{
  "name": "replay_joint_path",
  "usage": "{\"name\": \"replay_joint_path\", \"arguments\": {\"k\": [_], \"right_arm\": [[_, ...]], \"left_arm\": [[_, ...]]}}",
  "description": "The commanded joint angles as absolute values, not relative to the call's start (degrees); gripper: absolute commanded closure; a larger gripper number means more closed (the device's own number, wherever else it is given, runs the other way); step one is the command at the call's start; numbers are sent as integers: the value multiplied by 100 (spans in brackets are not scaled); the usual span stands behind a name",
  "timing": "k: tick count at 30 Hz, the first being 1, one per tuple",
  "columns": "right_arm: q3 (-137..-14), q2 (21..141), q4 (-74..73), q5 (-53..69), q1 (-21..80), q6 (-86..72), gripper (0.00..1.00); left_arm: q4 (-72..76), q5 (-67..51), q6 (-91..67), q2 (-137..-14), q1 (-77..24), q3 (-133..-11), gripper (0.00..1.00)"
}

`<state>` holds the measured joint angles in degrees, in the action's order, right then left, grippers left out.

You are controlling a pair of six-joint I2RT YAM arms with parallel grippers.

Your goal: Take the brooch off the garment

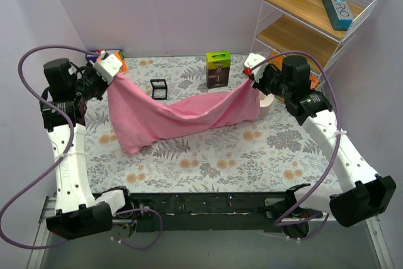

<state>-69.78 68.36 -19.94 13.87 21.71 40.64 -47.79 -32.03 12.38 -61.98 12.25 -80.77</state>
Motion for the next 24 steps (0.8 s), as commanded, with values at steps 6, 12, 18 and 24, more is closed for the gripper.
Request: {"name": "replay_joint_path", "arguments": {"k": [6,12,18,24], "right_arm": [[-8033,6645,-1247,1441,2145,3770,99],[-6805,5758,-1845,1485,2145,4428,99],[-5389,5151,-2626,1740,2145,5141,99],[-5317,5203,-4032,2240,2136,5282,99]], "left_arm": [[-3762,-3410,1362,-6391,1222,-9702,100],[-5713,-4156,2508,-5863,1213,-9616,100],[-7919,-4763,3481,-5240,1152,-8492,100],[-7919,-4702,3323,-4457,791,-7288,100]]}}
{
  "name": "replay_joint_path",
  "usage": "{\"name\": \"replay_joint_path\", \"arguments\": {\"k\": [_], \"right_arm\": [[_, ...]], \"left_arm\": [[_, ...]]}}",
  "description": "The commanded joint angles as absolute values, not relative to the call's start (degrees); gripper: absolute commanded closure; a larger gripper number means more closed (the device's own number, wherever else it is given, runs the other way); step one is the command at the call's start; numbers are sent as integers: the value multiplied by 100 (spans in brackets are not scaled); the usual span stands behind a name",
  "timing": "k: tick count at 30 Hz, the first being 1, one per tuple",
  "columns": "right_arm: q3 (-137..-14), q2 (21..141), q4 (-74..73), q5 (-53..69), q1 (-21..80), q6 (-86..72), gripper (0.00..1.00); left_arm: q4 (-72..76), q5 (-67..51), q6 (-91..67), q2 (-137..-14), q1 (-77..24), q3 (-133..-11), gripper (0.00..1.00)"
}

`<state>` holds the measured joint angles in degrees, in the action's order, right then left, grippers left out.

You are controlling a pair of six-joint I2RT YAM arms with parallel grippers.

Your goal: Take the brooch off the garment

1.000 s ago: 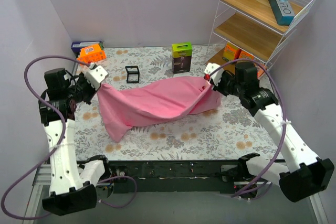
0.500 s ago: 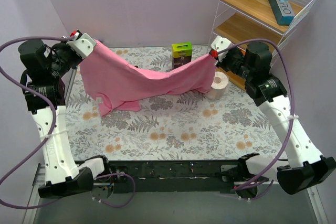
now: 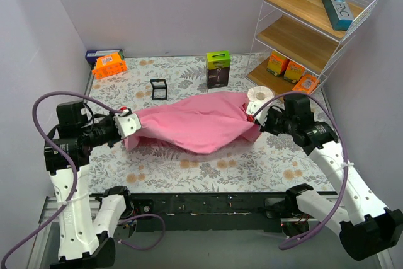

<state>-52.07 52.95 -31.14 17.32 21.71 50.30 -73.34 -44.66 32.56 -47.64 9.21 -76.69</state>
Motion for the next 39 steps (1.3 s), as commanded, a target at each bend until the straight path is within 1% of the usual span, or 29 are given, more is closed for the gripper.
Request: {"name": "replay_joint_path", "arguments": {"k": [1,2,3,4,5,6,7,8,9,10,12,13,14,15,17,18,20,21,22,24,25,26,28,30,34,39], "right_arm": [[-5317,5194,-4365,2302,2144,5282,99],[-5300,5142,-4481,2355,2136,5282,99],[-5291,5124,-4578,2408,2144,5291,88],[-5274,5098,-4831,2426,2145,5300,81],[-5291,5089,-4956,2452,2145,5326,76],[-5326,5089,-5105,2487,2145,5387,68],[-5457,5089,-5228,2505,2145,5422,65],[-5571,5141,-5499,2514,2145,5458,62],[-5694,5159,-5624,2557,2145,5493,56],[-5817,5194,-5738,2584,2145,5563,55],[-6143,5282,-5880,2671,2145,5581,52],[-6204,5308,-5802,2689,2145,5459,52],[-6205,5430,-5548,2698,2145,5388,52],[-6179,5510,-5354,2768,2145,5344,52],[-6030,5877,-4968,2812,2153,5248,52],[-5968,6028,-4418,2769,2145,5238,53],[-5907,6571,-3827,2707,2145,5186,53],[-5915,6783,-3327,2672,2145,5186,54],[-5941,6994,-3070,2672,2145,5186,54],[-6046,7662,-2717,2698,2145,5151,55],[-6282,7882,-2490,2707,2145,5081,55],[-6415,8301,-2453,2716,2145,5002,55],[-6818,8664,-2496,2838,2153,4835,57],[-7039,9034,-2531,2987,2162,4607,57],[-7172,9255,-2453,3041,2259,4369,57],[-7172,9246,-2610,3015,2390,4342,57]], "left_arm": [[-7928,-4737,3166,-4413,765,-7225,100],[-7928,-4781,2807,-4386,756,-7164,100],[-7928,-4816,2560,-4342,721,-7067,100],[-7928,-4895,2366,-4333,651,-7006,100],[-7928,-4922,2190,-4316,598,-6953,100],[-7928,-4948,1867,-4307,563,-6926,100],[-7928,-4983,1750,-4307,475,-6891,98],[-7928,-5001,1601,-4315,440,-6891,95],[-7936,-5010,1382,-4333,396,-6899,91],[-7928,-5027,1275,-4368,343,-6934,78],[-7919,-5080,1169,-4403,334,-6970,66],[-7902,-5106,1169,-4464,325,-6987,50],[-7858,-5124,1108,-4526,334,-6961,45],[-7509,-5089,916,-4561,334,-6926,40],[-6876,-4914,-189,-4692,325,-6646,34],[-6290,-4687,-472,-4746,334,-6523,34],[-5698,-4344,-1263,-4982,325,-6129,34],[-5138,-3811,-1527,-5096,334,-5987,34],[-4915,-3519,-1773,-5219,334,-5872,34],[-4476,-2860,-2135,-5596,334,-5565,37],[-4352,-2195,-2223,-5712,325,-5459,37],[-4272,-1867,-2363,-5817,325,-5397,38],[-4140,-1182,-2495,-6037,334,-5247,42],[-4201,-994,-2715,-6143,360,-5212,45],[-4079,-537,-2786,-6345,465,-4696,50],[-3754,-334,-2751,-6898,913,-4518,52]]}}
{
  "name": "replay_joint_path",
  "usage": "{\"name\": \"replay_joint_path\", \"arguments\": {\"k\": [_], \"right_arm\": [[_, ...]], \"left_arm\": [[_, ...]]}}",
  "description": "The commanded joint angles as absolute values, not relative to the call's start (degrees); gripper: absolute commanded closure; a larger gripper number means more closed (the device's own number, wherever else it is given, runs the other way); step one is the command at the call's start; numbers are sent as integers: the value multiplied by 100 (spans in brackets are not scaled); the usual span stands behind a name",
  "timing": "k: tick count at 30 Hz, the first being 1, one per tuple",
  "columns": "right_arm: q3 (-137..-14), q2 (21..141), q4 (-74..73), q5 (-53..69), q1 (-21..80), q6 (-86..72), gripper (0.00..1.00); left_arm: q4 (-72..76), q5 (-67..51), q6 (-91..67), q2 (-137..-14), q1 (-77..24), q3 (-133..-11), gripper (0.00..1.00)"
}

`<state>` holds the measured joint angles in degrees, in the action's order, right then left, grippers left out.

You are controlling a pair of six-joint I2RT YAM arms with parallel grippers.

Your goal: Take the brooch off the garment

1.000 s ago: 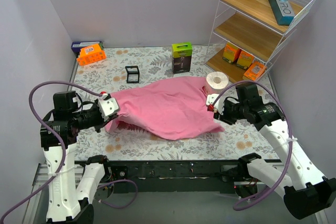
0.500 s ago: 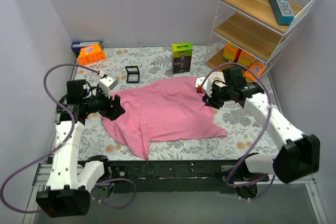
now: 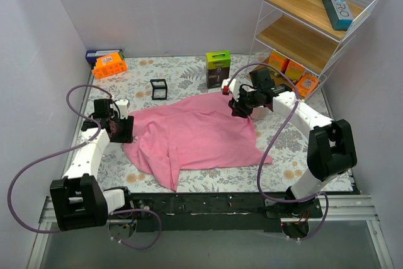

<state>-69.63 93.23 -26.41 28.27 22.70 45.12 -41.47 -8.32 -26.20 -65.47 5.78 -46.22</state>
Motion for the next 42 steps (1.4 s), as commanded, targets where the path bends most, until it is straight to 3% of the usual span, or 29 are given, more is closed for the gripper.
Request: {"name": "replay_joint_path", "arguments": {"k": [1,6,18,24,29,36,38,42], "right_arm": [[-7163,9211,-2619,3015,2425,4342,57],[-6909,9176,-2514,2813,2540,4333,57],[-6153,8877,-2566,2276,2549,4781,58],[-6021,8780,-2593,2276,2558,4702,59],[-6021,8789,-2593,2294,2549,4676,59],[-6038,8807,-2584,2364,2558,4614,59],[-6003,8815,-2549,2399,2549,4588,59],[-5977,8842,-2514,2487,2558,4544,59]], "left_arm": [[-3692,-290,-2751,-7013,984,-4526,52],[-3280,-701,-2699,-7418,1423,-4641,52],[-2988,-1661,-2523,-8367,1441,-4597,55],[-3225,-1916,-2444,-8473,1441,-4790,71],[-3585,-2127,-2303,-8359,1441,-4851,100],[-4306,-2338,-2030,-8016,1441,-5176,100],[-4333,-2198,-2004,-7998,1441,-5212,90],[-4359,-2215,-1968,-8068,1433,-5300,89]]}}
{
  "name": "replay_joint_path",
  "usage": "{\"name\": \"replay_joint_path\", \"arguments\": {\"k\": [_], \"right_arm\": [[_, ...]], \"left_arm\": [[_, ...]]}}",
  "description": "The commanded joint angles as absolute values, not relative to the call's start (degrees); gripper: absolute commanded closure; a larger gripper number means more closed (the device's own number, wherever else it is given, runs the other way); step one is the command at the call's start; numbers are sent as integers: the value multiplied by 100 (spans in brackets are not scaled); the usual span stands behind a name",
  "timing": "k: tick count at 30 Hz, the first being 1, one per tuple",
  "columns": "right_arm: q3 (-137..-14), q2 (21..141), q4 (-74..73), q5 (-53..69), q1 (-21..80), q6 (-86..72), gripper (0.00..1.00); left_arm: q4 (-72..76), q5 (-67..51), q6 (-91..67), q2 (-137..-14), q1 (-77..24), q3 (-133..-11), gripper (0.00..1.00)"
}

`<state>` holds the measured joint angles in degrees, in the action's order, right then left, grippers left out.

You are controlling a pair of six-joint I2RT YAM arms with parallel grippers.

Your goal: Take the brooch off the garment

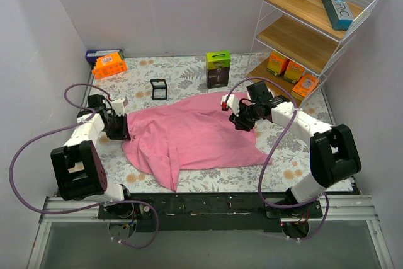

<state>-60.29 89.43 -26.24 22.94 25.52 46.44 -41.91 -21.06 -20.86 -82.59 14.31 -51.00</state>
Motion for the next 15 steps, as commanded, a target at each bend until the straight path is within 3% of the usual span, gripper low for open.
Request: {"name": "replay_joint_path", "arguments": {"k": [1,3,5,8,15], "right_arm": [[-5985,8850,-2505,2496,2558,4518,59],[-6029,8877,-2513,2514,2558,4526,59],[-6082,8903,-2505,2505,2558,4526,59],[-6108,8912,-2505,2496,2558,4518,58],[-6021,8877,-2470,2505,2549,4500,59]], "left_arm": [[-4359,-2258,-1977,-8121,1450,-5300,90],[-4316,-2329,-2047,-8173,1441,-5274,89],[-4246,-2329,-2179,-8235,1441,-5212,77],[-4166,-2320,-2250,-8253,1441,-5124,71],[-4210,-2145,-2180,-8244,1441,-5080,76]]}}
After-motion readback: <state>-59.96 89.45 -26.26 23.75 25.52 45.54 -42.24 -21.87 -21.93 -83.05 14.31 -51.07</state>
